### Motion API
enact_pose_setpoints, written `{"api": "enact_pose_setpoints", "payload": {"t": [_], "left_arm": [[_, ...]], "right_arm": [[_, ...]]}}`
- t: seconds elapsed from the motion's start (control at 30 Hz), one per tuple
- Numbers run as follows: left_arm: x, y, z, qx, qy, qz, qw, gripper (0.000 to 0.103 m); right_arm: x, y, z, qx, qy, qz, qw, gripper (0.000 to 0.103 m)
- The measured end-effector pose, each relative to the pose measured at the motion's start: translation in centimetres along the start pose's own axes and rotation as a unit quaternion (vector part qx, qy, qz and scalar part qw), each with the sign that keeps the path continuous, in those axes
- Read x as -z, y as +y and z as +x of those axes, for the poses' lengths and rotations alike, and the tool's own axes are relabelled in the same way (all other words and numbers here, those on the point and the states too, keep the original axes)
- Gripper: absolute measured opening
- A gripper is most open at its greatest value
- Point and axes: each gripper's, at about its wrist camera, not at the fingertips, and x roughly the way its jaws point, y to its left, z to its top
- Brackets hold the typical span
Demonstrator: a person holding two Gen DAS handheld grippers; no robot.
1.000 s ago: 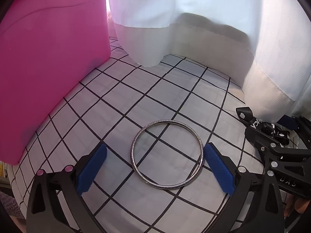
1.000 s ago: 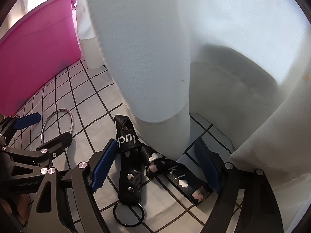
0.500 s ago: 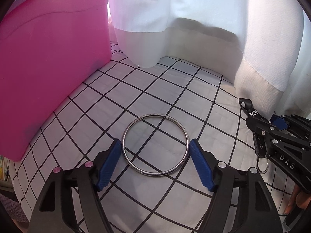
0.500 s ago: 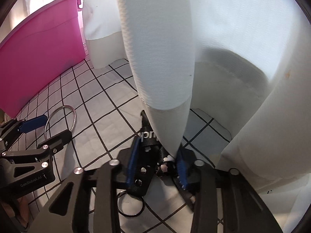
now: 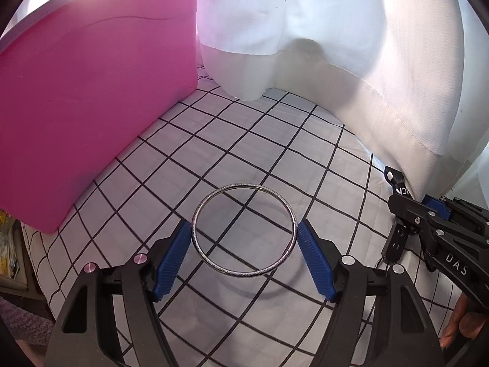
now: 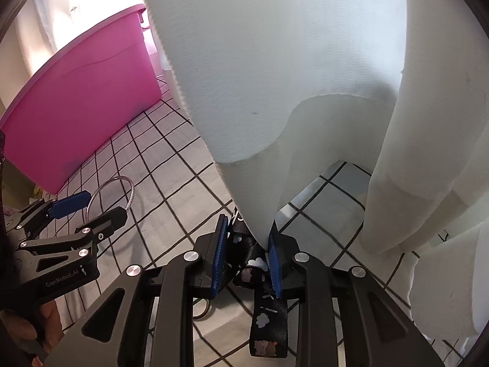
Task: Organize jewelry
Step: 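Close the left tool on the silver bangle while the right tool grasps the black strap, then carry the bangle with the left tool while the right tool carries the strap over the tub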
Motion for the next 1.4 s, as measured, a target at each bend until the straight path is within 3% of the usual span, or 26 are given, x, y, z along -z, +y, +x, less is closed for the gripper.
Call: {"api": "enact_pose_setpoints", "payload": {"t": [0.3, 0.67, 0.97, 1.13, 1.4], "left_arm": [[0.9, 2.0, -3.0, -0.001, -0.012, -0.001, 0.9999, 0.069], [1.9, 2.5, -3.8, 0.007, -0.010, 0.005, 0.9999, 0.069], [1.9, 1.9, -4.5, 0.019, -0.013, 0.016, 0.9996, 0.069], [1.6, 1.8, -5.2, 0.025, -0.016, 0.020, 0.9994, 0.069], [0.4, 2.3, -8.2, 0.036, -0.041, 0.020, 0.9983, 0.069]], "right_arm": [[2.1, 1.6, -1.8, -0.019, -0.002, 0.001, 1.000, 0.024], [6.2, 1.2, -3.4, -0.001, 0.006, 0.046, 0.999, 0.025], [8.4, 2.7, -3.6, 0.019, -0.013, 0.042, 0.999, 0.025], [8.2, 4.2, -3.1, 0.003, -0.010, 0.054, 0.998, 0.024], [5.9, 5.9, -7.2, -0.018, -0.054, 0.035, 0.998, 0.024]]}}
